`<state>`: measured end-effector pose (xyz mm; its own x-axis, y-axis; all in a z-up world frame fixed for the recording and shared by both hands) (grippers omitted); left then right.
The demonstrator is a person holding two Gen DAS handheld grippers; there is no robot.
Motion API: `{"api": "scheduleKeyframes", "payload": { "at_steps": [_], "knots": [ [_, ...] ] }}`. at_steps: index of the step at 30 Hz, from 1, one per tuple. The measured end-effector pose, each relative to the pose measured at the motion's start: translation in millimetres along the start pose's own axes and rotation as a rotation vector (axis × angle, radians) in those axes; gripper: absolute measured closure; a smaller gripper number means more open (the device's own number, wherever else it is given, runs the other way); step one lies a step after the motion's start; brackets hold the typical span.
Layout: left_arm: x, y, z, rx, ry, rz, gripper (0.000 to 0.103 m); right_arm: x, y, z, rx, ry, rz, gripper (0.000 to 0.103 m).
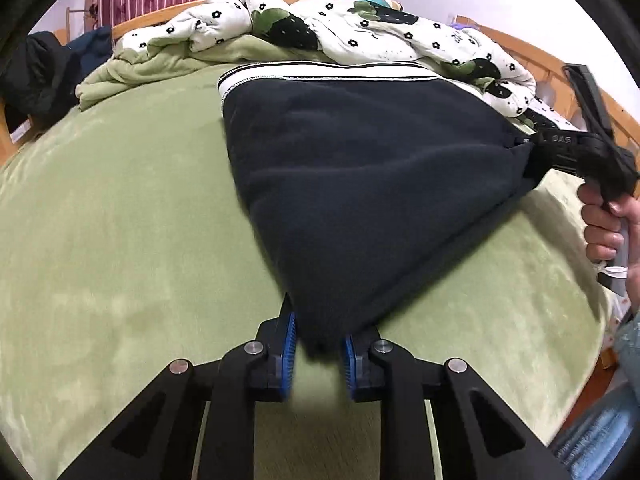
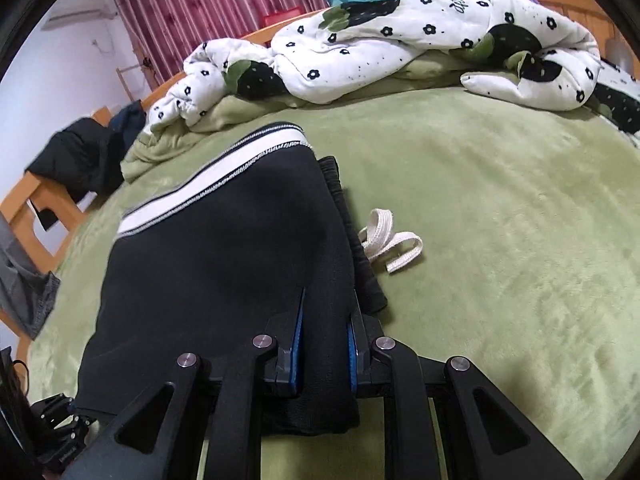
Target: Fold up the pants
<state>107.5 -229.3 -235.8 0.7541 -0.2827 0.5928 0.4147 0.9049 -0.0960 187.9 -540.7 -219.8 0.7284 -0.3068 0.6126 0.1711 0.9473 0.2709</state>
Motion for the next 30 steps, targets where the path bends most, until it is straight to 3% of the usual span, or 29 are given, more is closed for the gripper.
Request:
{"api": "scheduleKeyframes", "payload": {
  "at_steps": [2,4,6,8,11,13,16,18,20,22,27,28,30],
  "knots": [
    [-2,4,11,-0.058,0.02,0.031,0.081,-1,0,7,-0.007,-0.001,0.004,0.083],
    [-7,12,29,-0.098,0.011,0.059,0.075,4,3,17,-0.031,-0.011,0.024,0.073],
    [-3,27,40,-0.086,-0.019,0.091,0.044,18,9,28,-0.044,-0.058,0.053,0.069],
    [13,42,49,-0.09,-0.062,0.123,0.039,36,16,30,-0.026,-0.082,0.061,0.054],
    [45,58,39,-0.113,-0.061,0.166,0.039,66,24,18,-0.033,-0.085,0.06,0.05],
    [68,62,24,-0.168,-0.055,0.201,0.039,84,32,-1,-0.049,-0.046,0.105,0.047],
    [99,63,-14,-0.204,-0.028,0.235,0.039,90,34,-35,-0.074,0.036,0.148,0.047],
    [106,61,-41,-0.198,0.004,0.231,0.039,83,20,-62,-0.146,0.111,0.155,0.047],
    [105,66,-76,-0.162,0.067,0.24,0.036,74,12,-76,-0.122,0.132,0.144,0.047],
    [107,70,-94,-0.218,0.07,0.282,0.034,72,7,-77,-0.076,0.113,0.121,0.047],
    [136,67,-122,-0.304,0.087,0.354,0.036,78,15,-93,-0.05,0.186,0.144,0.045],
    [138,66,-123,-0.301,0.088,0.361,0.038,79,16,-96,-0.046,0.201,0.14,0.045],
    [141,61,-122,-0.314,0.073,0.352,0.06,79,12,-99,-0.001,0.233,0.091,0.045]
  ]
}}
Point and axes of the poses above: each gripper's, at about its wrist camera, not at the fingertips, and z roughly against the way its jaws point, y to its left, x to its top, the point moved 9 cm from there along -z, roughly the way its jaws point, and after that the axes turned 3 degrees about y, right-handed, at the moved point
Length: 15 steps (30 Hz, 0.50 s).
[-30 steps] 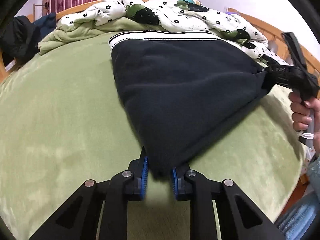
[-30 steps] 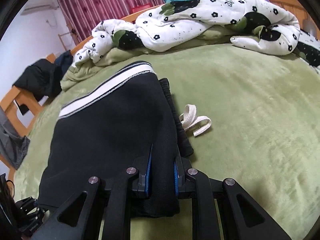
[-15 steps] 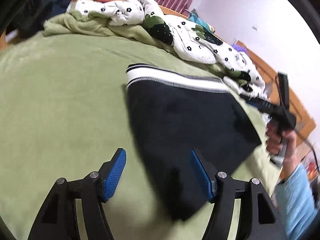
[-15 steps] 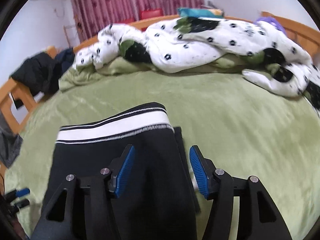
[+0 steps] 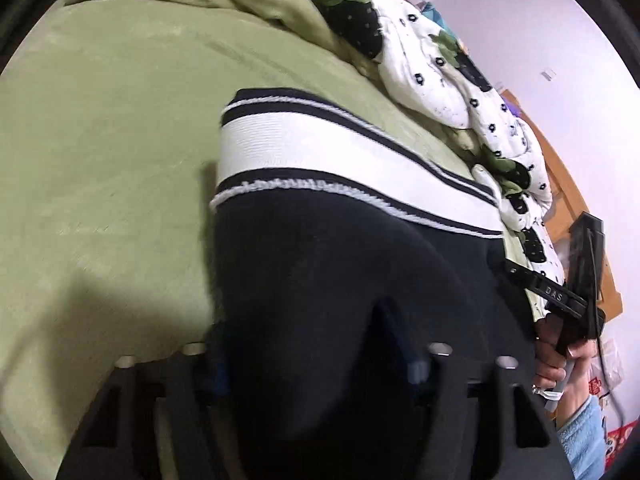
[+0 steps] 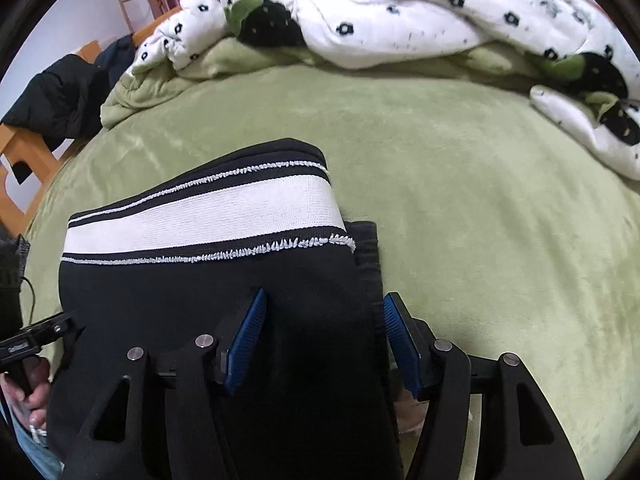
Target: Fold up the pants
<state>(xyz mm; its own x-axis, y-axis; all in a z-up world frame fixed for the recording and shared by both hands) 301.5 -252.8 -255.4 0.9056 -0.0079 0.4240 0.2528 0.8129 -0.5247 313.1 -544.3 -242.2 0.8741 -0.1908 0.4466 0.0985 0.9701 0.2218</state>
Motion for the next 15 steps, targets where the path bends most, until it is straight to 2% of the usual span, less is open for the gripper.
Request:
{"api": "scheduleKeyframes", "payload": {
  "at_steps": [2,5,6,7,8,10,15],
  "knots": [
    [0,-6,5,-0.007,-0.023,-0.021,0.069,-3,-3,-1,0.04,0.006,-0.036,0.045],
    [4,-6,15,0.001,-0.034,-0.005,0.077,-6,0,8,0.033,-0.016,-0.054,0.052],
    [5,-7,21,-0.008,-0.034,0.003,0.079,-6,2,19,0.016,-0.044,-0.061,0.058],
    [7,-7,26,-0.02,-0.036,0.006,0.081,-5,2,26,0.011,-0.064,-0.072,0.072],
    [8,-9,33,-0.04,-0.037,0.006,0.082,-4,2,35,0.029,-0.08,-0.101,0.075],
    [8,-10,45,-0.066,-0.037,0.002,0.084,-4,10,53,0.099,-0.115,-0.158,0.089],
    [1,-3,78,-0.086,-0.036,-0.017,0.089,-11,60,78,0.076,-0.16,-0.129,0.09]
  ]
}}
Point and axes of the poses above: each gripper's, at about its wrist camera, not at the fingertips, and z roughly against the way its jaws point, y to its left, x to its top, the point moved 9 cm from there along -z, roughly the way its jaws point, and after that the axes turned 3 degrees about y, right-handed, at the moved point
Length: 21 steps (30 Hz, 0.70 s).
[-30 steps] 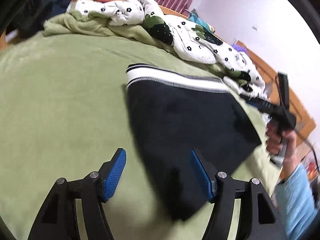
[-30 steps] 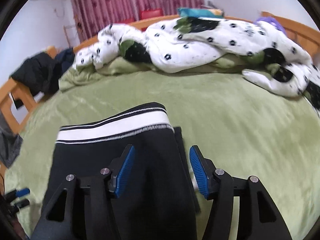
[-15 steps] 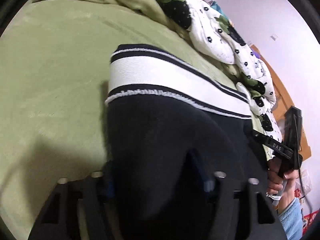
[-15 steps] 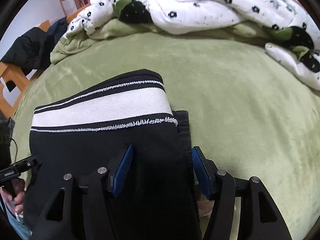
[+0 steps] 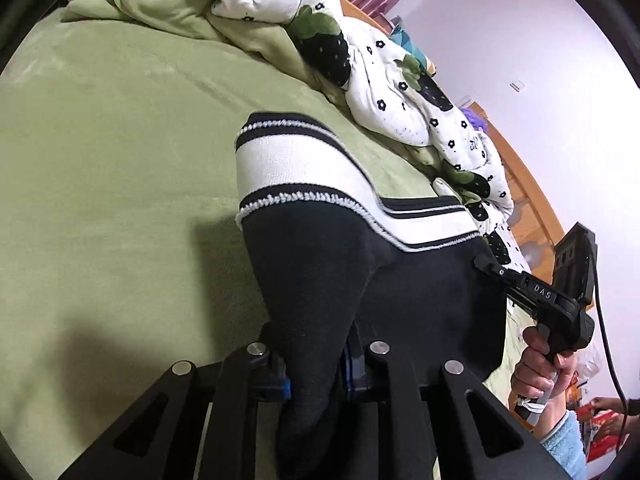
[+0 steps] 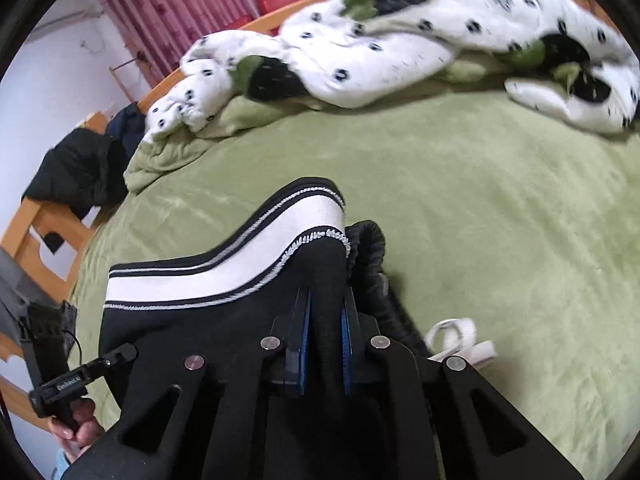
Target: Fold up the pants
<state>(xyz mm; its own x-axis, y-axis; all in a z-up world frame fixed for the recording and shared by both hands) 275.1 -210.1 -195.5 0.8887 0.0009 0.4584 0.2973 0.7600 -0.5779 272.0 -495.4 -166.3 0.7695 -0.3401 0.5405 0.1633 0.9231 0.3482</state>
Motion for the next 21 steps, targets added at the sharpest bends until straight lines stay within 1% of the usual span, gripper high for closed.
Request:
{"api": "scheduleKeyframes", "payload": {
  "at_steps": [4,5,7,9,13,15,17,18,19,20,21],
  "knots": [
    [-10,26,36,0.03,-0.002,0.0,0.09,-11,47,3,0.046,0.003,0.016,0.09],
    [-10,32,43,0.041,-0.011,-0.002,0.091,-16,60,1,0.054,0.011,0.025,0.09],
    [-12,53,71,0.079,-0.043,-0.003,0.091,-26,79,-3,0.082,0.024,0.042,0.09],
    [-13,72,90,0.104,-0.061,0.014,0.091,-37,100,-11,0.121,0.038,0.057,0.091],
    [-15,109,138,0.149,-0.079,0.035,0.091,-53,140,-27,0.229,0.088,0.048,0.091],
    [-12,123,152,0.175,-0.09,0.035,0.091,-62,160,-31,0.262,0.101,0.081,0.091],
    [-7,141,155,0.21,-0.09,0.042,0.091,-68,173,-38,0.262,0.091,0.124,0.091],
    [-5,148,149,0.216,-0.085,0.05,0.091,-72,176,-46,0.23,0.069,0.159,0.091],
    [-5,155,140,0.215,-0.069,0.06,0.091,-73,175,-52,0.207,0.055,0.164,0.09],
    [-7,161,129,0.23,-0.051,0.056,0.088,-75,167,-61,0.17,0.037,0.158,0.09],
    [-9,164,119,0.263,-0.041,0.033,0.084,-76,158,-67,0.148,0.031,0.151,0.088]
  ]
}}
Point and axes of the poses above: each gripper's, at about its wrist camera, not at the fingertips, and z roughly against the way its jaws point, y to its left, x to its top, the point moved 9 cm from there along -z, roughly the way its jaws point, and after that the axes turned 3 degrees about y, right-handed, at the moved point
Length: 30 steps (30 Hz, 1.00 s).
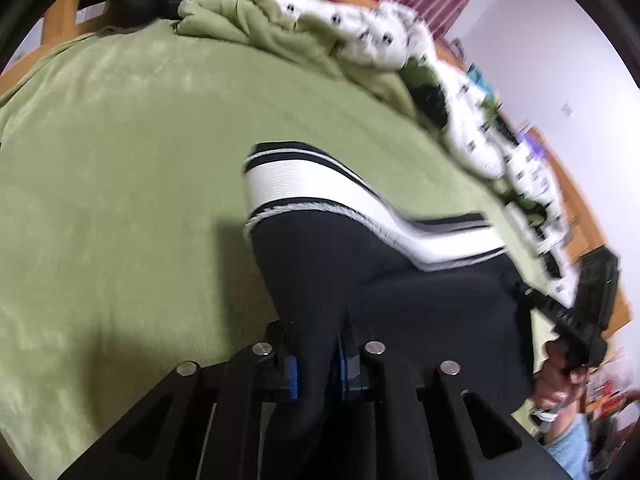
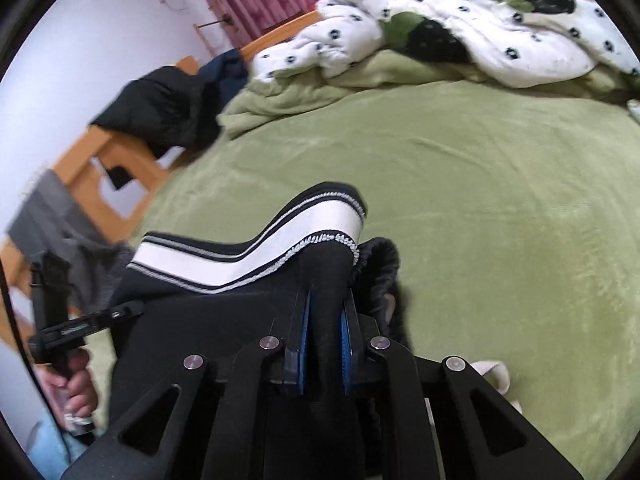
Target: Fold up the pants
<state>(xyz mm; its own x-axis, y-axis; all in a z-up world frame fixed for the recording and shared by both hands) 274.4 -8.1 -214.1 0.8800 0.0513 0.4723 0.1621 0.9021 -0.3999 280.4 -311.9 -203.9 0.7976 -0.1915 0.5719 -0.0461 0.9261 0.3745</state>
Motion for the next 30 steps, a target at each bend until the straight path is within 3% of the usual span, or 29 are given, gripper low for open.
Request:
{"api": "scheduleKeyframes", "payload": {
  "at_steps": [1,3,5,6,7,11,13,15,17,19,26,30],
  "knots": [
    [-4,-2,-11,0.041,0.008,-0.048,0.08,-5,-13,-7,-0.028,0.012,-0.007,0.086],
    [-8,-7,-17,0.103,0.014,-0.114,0.059,-16,-25,-15,-0.054,0.036,0.008,0.085],
    [-7,-10,-12,0.202,-0.004,-0.194,0.054,-13,-25,-10,-0.083,0.046,0.042,0.08],
    [-4,-9,-5,0.248,-0.028,-0.204,0.055,-10,-24,-4,-0.106,0.04,0.052,0.07],
    [1,-8,6,0.272,-0.06,-0.199,0.054,-6,-22,3,-0.12,0.023,0.059,0.068],
    [26,-16,36,0.237,-0.188,-0.202,0.04,27,5,27,-0.098,-0.096,0.108,0.068],
    [42,-22,30,0.211,-0.211,-0.195,0.04,38,21,16,-0.07,-0.094,0.139,0.069],
    [52,-22,8,0.167,-0.174,-0.179,0.04,43,36,-7,-0.084,-0.075,0.221,0.07],
    [52,-11,-27,0.217,-0.093,-0.159,0.04,38,30,-41,-0.144,-0.006,0.251,0.073],
    [46,-4,-46,0.229,-0.081,-0.176,0.037,35,19,-57,-0.153,-0.008,0.241,0.078],
    [45,-5,-44,0.223,-0.097,-0.186,0.033,36,13,-57,-0.117,-0.001,0.202,0.082],
    [18,-17,-22,0.177,-0.022,-0.213,0.033,26,10,-27,-0.115,-0.027,0.154,0.081]
  ]
}}
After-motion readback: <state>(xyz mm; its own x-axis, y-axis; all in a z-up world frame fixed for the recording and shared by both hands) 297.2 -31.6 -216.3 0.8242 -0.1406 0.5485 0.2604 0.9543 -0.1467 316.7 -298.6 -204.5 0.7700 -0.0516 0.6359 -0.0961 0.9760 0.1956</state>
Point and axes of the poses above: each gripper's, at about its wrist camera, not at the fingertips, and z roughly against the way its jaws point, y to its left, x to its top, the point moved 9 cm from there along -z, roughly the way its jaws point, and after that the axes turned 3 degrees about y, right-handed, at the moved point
